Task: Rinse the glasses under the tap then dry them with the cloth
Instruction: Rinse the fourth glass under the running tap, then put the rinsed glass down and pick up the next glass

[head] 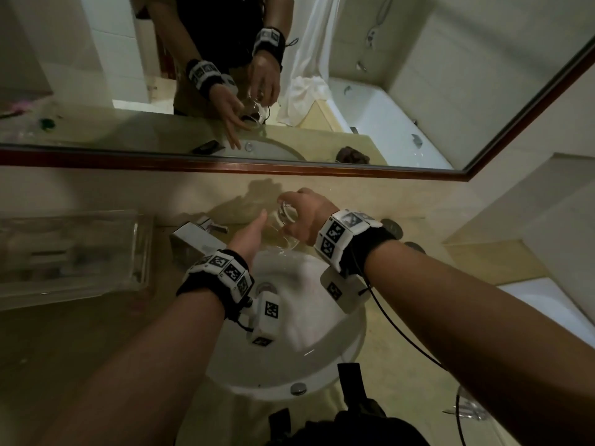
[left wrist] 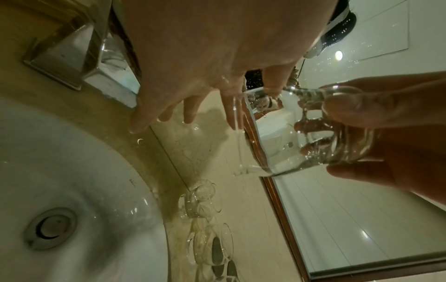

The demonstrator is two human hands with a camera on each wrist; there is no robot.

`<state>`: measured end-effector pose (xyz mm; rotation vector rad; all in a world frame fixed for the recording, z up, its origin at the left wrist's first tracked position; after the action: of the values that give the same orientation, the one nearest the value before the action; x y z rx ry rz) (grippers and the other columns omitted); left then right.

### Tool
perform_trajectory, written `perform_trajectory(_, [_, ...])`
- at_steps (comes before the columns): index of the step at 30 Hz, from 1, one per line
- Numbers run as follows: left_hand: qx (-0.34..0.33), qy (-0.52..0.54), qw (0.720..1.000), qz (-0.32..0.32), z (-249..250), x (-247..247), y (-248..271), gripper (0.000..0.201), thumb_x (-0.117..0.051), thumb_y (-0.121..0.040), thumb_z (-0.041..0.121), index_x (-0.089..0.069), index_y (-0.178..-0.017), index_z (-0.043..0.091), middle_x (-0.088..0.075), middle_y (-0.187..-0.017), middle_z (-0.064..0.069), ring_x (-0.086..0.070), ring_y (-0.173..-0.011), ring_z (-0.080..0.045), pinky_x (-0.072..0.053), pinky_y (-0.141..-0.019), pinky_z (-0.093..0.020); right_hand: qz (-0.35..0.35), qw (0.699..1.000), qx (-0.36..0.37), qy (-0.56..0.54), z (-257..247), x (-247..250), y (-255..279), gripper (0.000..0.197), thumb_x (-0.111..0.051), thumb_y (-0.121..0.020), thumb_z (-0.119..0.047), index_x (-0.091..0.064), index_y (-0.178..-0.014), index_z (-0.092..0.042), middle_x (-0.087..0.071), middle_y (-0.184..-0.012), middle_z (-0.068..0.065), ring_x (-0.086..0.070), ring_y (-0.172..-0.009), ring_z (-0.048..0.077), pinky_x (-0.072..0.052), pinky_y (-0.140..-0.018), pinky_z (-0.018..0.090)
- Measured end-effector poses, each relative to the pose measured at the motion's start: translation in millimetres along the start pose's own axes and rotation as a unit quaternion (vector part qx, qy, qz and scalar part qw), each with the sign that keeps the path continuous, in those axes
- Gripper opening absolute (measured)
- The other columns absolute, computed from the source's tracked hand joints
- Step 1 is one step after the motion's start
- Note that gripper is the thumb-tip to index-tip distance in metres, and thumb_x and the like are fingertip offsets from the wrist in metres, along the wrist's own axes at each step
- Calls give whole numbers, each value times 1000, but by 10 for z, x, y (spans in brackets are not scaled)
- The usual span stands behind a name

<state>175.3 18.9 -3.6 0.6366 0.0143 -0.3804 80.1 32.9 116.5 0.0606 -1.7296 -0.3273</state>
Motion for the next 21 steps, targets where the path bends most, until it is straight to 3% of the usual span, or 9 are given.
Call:
perform_trajectory(3, [9,15,1000,6,-63,5,-82,100,-44,-63,86,-47,-141,24,-46,-148,-3,-43,-133,-25,-28,-109,-48,0,1000,4,0,2,-1,-18,60,-69,-81,-28,-44,-136,-24,-50,-127,8,-54,-112,29,-44,-87,31])
perform_trajectory(7, [16,53,998,-9,-67,-7,-40,78,-44,-83,75,-44,-143,27,-40,-150,-3,-35,-138,-27,-25,-113,-51,7,998,0,-66,82,-24,-26,55,-70,-81,-26,-48,-131,-21,-52,-125,7,-54,-111,26,-46,-90,32])
perform_trajectory(11, [20,176,981,-85,-66,-85,-26,48,-43,-95,57,-55,-128,24,-59,-125,-13,-54,-118,-34,-50,-89,-49,28,982,3,-189,180,-76,-35,47,-71,-81,-17,-51,-124,-14,-57,-122,7,-55,-107,22,-45,-88,28])
perform_trajectory(14, [-11,182,980,-84,16,-107,5,35,-41,-101,44,-60,-119,20,-64,-123,-12,-64,-107,-28,-54,-82,-38,21,977,23,-210,229,-142,-50,42,-71,-81,-16,-50,-117,-16,-53,-108,0,-52,-96,17,-42,-79,24])
perform_trajectory(16, [-55,122,990,-41,104,-104,-16,27,-51,-98,37,-58,-118,20,-62,-124,-10,-67,-94,-22,-56,-72,-36,16,983,32,-181,328,-202,-64,48,-72,-81,-20,-49,-123,-18,-49,-107,-4,-49,-95,13,-39,-79,23])
perform_trajectory(18, [-125,-5,992,15,223,-114,-28,45,-70,-84,38,-51,-123,25,-57,-127,-9,-67,-93,-25,-60,-72,-45,4,988,33,-150,493,-306,-97,57,-73,-81,-26,-46,-131,-18,-52,-119,0,-52,-105,17,-43,-87,27])
perform_trajectory(20, [-195,-195,959,64,344,-218,-10,65,-73,-64,53,-50,-120,29,-58,-120,-6,-63,-99,-27,-56,-82,-50,-7,991,19,-132,691,-389,-129,63,-72,-81,-31,-44,-135,-19,-50,-132,6,-51,-118,24,-43,-99,34])
perform_trajectory(21, [-223,-286,929,78,383,-320,-8,67,-69,-62,57,-52,-120,27,-57,-118,-6,-59,-102,-26,-52,-88,-43,-8,992,13,-123,782,-407,-143,63,-70,-81,-31,-44,-137,-19,-49,-134,7,-50,-121,25,-42,-102,36])
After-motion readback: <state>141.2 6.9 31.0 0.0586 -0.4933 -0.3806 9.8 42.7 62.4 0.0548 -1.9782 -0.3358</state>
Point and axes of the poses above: each hand's wrist, its own y-axis away from the middle knuckle, its own x-axis out of the back of the hand, z = x × y, the point moved 8 cm from there along -y, towards the middle knuckle
